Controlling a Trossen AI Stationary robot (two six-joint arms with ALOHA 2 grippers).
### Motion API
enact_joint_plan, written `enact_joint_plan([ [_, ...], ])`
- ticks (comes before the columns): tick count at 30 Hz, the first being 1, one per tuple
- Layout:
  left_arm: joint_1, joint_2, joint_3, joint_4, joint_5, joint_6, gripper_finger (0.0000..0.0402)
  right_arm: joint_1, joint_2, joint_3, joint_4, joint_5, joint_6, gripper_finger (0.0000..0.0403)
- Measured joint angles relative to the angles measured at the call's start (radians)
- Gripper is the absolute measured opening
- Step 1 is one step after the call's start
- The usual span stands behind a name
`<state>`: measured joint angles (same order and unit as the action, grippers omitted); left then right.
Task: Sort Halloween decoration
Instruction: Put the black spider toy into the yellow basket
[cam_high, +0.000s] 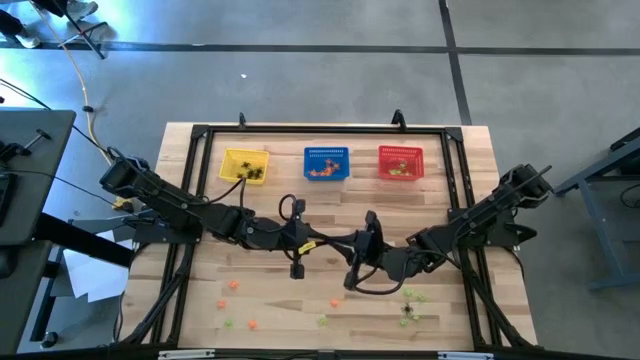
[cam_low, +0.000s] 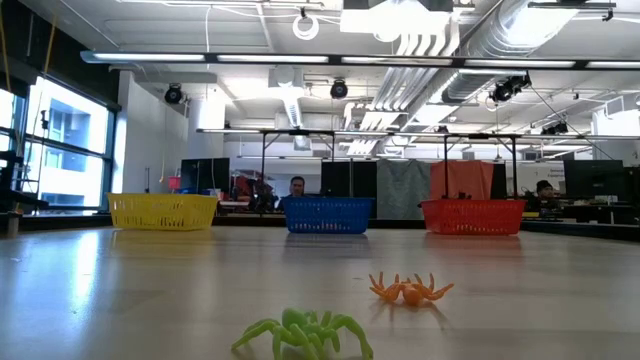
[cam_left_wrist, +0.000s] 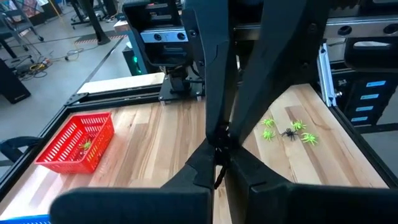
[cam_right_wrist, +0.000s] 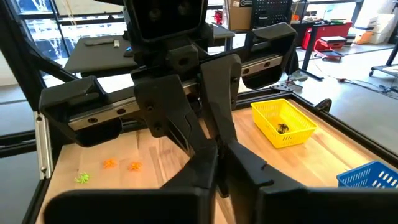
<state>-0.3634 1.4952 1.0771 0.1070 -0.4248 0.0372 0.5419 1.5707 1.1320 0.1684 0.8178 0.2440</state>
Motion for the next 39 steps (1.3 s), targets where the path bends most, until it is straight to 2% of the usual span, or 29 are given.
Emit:
enact_joint_plan([
  [9, -0.003, 0.000, 0.000, 0.005, -0.012, -0.003, 0.0001, 0.005, -0.003, 0.000, -0.001, -0.002, -0.043, 0.0151],
  [12, -0.003, -0.001, 0.001, -0.007, -0.020, -0.025, 0.0001, 0.005, -0.012, 0.000, -0.007, 0.011, -0.043, 0.0180],
  [15, -0.003, -0.014, 0.001, -0.067, -0.070, -0.035, 0.0001, 0.011, -0.034, 0.000, -0.027, 0.022, -0.038, 0.0196],
  [18, 0.003, -0.058, 0.001, -0.217, -0.127, -0.035, 0.0000, 0.028, -0.071, 0.000, -0.110, 0.060, 0.036, 0.0200],
  [20, 0.017, -0.103, 0.001, -0.374, -0.153, -0.060, 0.0000, 0.041, -0.105, 0.000, -0.197, 0.073, 0.116, 0.0200],
  [25, 0.097, -0.236, 0.001, -0.831, -0.274, -0.282, 0.0001, 0.075, -0.156, 0.000, -0.437, 0.078, 0.353, 0.0192],
  [28, 0.178, -0.306, 0.001, -1.027, -0.314, -0.388, 0.0001, 0.087, -0.158, 0.000, -0.555, 0.088, 0.457, 0.0185],
  [31, 0.282, -0.355, 0.001, -1.116, -0.320, -0.410, 0.0001, 0.090, -0.153, 0.000, -0.652, 0.091, 0.550, 0.0179],
  [36, 0.489, -0.376, 0.001, -1.133, -0.307, -0.343, 0.0001, 0.079, -0.147, -0.001, -0.772, 0.102, 0.663, 0.0171],
  [39, 0.636, -0.355, 0.000, -1.134, -0.208, -0.304, 0.0001, 0.079, -0.140, -0.001, -0.810, 0.111, 0.697, 0.0167],
])
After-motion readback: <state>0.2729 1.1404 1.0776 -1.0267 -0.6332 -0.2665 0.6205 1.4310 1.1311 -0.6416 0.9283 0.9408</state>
